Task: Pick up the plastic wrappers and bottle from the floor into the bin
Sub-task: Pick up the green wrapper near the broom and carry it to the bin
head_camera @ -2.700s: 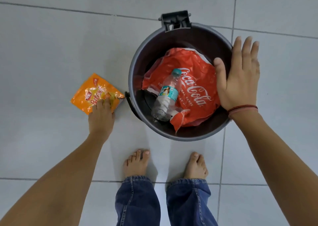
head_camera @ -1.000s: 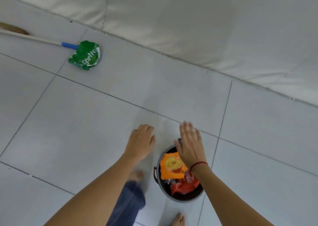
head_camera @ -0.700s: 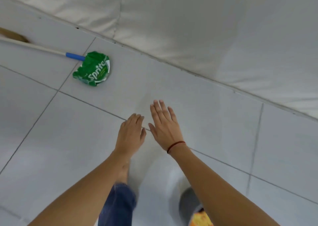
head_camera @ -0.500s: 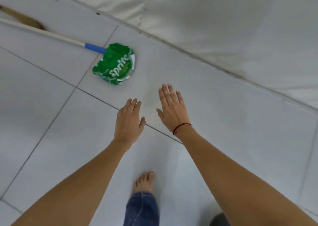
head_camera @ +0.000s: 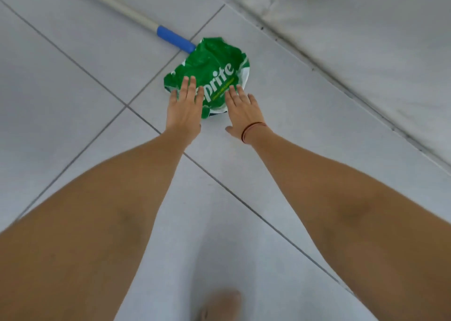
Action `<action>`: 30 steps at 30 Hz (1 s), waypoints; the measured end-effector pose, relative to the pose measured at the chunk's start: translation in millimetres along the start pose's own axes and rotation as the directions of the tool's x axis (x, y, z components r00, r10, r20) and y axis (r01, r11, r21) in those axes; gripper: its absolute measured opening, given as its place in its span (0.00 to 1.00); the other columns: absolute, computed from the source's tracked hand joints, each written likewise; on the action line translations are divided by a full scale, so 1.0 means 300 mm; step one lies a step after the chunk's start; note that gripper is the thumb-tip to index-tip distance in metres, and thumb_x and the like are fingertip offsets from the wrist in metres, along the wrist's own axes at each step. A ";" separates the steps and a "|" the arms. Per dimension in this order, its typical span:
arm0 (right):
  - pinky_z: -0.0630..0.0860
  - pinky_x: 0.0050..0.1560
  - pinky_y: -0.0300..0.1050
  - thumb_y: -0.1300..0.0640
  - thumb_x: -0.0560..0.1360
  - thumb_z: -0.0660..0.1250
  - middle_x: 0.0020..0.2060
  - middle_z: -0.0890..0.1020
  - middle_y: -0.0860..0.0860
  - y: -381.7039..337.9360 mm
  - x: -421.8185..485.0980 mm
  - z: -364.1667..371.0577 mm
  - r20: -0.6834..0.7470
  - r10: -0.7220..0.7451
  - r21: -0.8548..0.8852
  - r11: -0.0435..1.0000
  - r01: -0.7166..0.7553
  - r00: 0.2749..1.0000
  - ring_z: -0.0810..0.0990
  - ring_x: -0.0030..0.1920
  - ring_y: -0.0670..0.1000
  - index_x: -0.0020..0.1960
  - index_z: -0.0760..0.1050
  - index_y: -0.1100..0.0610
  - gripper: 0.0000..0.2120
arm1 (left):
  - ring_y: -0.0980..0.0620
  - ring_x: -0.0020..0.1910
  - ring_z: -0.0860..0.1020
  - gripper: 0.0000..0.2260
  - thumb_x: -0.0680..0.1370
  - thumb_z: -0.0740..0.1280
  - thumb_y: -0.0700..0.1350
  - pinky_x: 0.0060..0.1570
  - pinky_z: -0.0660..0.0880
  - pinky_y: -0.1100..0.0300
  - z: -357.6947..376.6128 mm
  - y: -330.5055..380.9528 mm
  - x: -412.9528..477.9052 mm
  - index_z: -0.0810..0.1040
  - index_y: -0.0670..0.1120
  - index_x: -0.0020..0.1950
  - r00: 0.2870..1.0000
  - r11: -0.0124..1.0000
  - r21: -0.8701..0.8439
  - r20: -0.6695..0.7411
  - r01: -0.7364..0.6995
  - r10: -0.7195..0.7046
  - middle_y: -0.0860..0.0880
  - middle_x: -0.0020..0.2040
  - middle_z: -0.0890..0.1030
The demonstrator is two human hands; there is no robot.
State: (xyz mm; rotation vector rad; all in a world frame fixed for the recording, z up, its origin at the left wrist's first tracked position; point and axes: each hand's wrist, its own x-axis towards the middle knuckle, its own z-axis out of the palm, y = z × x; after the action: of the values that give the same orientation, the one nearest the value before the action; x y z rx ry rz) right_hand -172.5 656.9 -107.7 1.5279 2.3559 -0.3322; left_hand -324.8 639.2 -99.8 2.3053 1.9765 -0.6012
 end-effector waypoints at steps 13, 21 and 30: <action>0.53 0.75 0.58 0.55 0.78 0.63 0.74 0.63 0.56 -0.065 -0.114 0.017 -0.011 -0.010 0.072 0.997 0.010 1.000 0.54 0.76 0.58 0.73 0.61 0.58 0.26 | 0.42 0.68 0.72 0.11 0.81 0.61 0.41 0.71 0.63 0.44 -0.037 0.017 -0.202 0.71 0.40 0.62 0.970 0.951 -0.194 -0.090 -0.240 0.227 0.39 0.63 0.78; 0.47 0.74 0.62 0.61 0.79 0.60 0.72 0.69 0.54 -0.077 -0.594 -0.067 -0.052 0.017 0.081 0.997 -0.013 0.998 0.55 0.76 0.57 0.69 0.68 0.56 0.18 | 0.47 0.73 0.66 0.14 0.82 0.57 0.38 0.74 0.57 0.45 -0.232 0.069 -0.612 0.69 0.40 0.67 0.903 0.868 -0.259 -0.050 -0.424 0.426 0.41 0.70 0.71; 0.41 0.74 0.63 0.62 0.80 0.58 0.71 0.70 0.54 -0.107 -1.329 -0.081 -0.087 0.120 0.053 0.992 -0.116 0.989 0.55 0.76 0.58 0.69 0.68 0.57 0.18 | 0.51 0.75 0.62 0.17 0.82 0.53 0.36 0.75 0.55 0.52 -0.370 0.322 -1.191 0.63 0.42 0.71 0.823 0.804 -0.187 -0.056 -0.565 0.565 0.43 0.72 0.68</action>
State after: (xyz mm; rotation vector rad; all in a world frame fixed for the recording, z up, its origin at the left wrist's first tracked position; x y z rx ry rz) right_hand -53.1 317.0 67.5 1.7303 2.3265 -0.2991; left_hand -242.5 316.3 95.8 2.5648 1.1580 -0.3320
